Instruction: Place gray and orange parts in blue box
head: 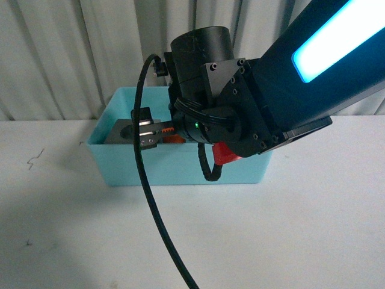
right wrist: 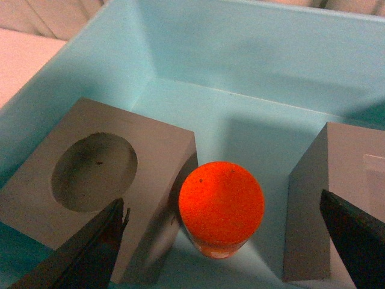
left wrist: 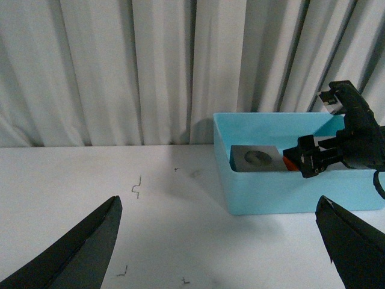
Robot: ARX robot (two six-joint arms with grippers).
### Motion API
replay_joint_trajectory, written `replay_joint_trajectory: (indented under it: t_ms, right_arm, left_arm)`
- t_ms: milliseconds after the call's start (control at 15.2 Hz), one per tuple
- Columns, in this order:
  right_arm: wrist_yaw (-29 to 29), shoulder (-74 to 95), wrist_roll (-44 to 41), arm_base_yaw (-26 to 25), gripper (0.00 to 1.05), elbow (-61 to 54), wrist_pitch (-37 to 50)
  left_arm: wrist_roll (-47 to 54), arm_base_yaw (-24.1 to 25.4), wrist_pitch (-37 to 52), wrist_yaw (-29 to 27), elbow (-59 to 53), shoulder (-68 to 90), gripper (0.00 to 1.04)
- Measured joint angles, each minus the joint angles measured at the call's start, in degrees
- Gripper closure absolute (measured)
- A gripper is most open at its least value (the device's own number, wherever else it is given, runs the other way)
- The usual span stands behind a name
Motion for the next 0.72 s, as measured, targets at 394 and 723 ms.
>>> replay_joint_trajectory:
  t_ms: [394,723]
  right_arm:
    - [-0.2,-10.6,-1.6,-0.5,0.06,-8.7,5.8]
    - [2.0,-24.8,-2.4,-2.0,0.06,-19.8,8.5]
  left_arm:
    - [0.0,0.0,0.0,0.0,0.0,0.0,0.07]
    - [0.0,0.0,0.0,0.0,0.0,0.0,0.07]
